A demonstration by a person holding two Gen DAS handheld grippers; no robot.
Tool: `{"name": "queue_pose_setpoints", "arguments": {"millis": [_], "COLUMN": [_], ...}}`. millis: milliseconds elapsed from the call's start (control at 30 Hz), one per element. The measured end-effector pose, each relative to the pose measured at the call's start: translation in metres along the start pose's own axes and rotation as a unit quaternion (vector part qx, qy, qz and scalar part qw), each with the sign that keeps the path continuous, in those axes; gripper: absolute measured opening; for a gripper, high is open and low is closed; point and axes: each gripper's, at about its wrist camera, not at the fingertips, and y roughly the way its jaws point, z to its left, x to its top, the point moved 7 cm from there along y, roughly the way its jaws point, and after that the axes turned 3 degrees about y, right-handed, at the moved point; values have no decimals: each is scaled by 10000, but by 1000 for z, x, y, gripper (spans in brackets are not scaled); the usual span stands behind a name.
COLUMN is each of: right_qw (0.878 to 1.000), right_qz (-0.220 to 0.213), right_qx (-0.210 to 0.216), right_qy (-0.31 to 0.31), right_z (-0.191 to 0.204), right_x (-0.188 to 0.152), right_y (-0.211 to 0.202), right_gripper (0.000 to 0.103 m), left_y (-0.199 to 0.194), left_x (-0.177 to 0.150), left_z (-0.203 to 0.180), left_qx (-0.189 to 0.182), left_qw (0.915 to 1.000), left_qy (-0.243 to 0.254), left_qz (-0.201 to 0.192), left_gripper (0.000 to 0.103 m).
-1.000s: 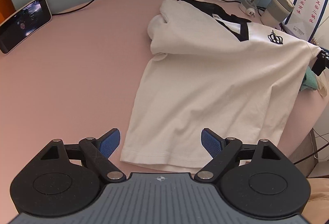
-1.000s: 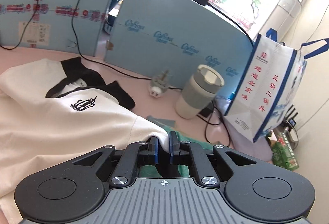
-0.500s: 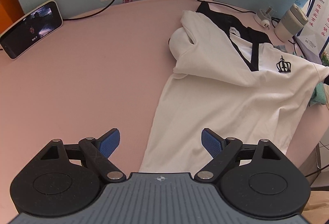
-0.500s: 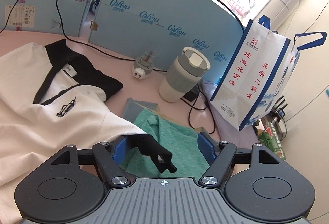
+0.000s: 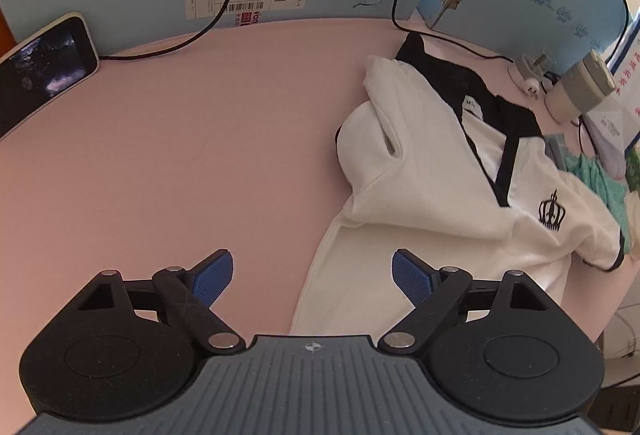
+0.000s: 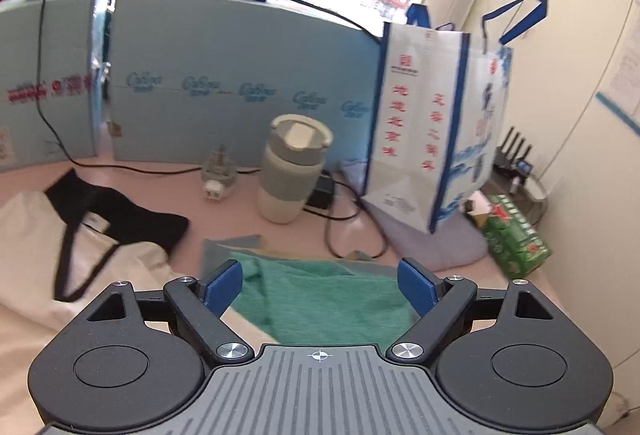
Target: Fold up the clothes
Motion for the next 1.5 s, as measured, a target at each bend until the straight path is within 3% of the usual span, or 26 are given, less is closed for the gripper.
{"name": "queue_pose_setpoints", "arguments": {"millis": [267, 433, 667, 1067, 1167, 1367, 1400, 1467, 1500], "right_qw": [9895, 9858, 9884, 9851, 9832, 9785, 9782, 9765, 9751], "right_qz": [247, 236, 381, 628, 657, 767, 794, 842, 863], "right_qx": [1416, 1661, 1427, 696, 500, 601, 643, 758, 840], "right_qy": [153, -5, 364, 1444, 1629, 1817, 1807, 1834, 1862], "right_z": [82, 110, 94, 7, -13, -18, -14, -7, -2], "right_x": [4, 8, 11, -8, -14, -24, -25, -26, -26], "right_y": [38, 53, 78, 84, 80, 76, 77, 78, 78], "right_gripper": [88, 88, 88, 88, 89, 89, 89, 89, 89], "left_y": [19, 27, 39, 61, 65, 74, 78, 87, 93], "left_x": [13, 12, 18, 30, 37, 55, 57, 61, 62], "left_z": [-9, -6, 0, -19, -22, -30, -30, -31, -30], "left_qx": [-178, -307, -499, -914, -1003, -1546, -1569, -1616, -1629], "left_qw": [9991, 9975, 9933, 9859, 9844, 9695, 9671, 9619, 9582], "left_qy": [-391, -621, -1026, -1386, -1442, -1895, -1995, -2193, -2345], "left_qz": [42, 139, 187, 217, 127, -159, -175, -208, -195], "left_gripper": [86, 86, 86, 86, 92, 94, 88, 51, 18]}}
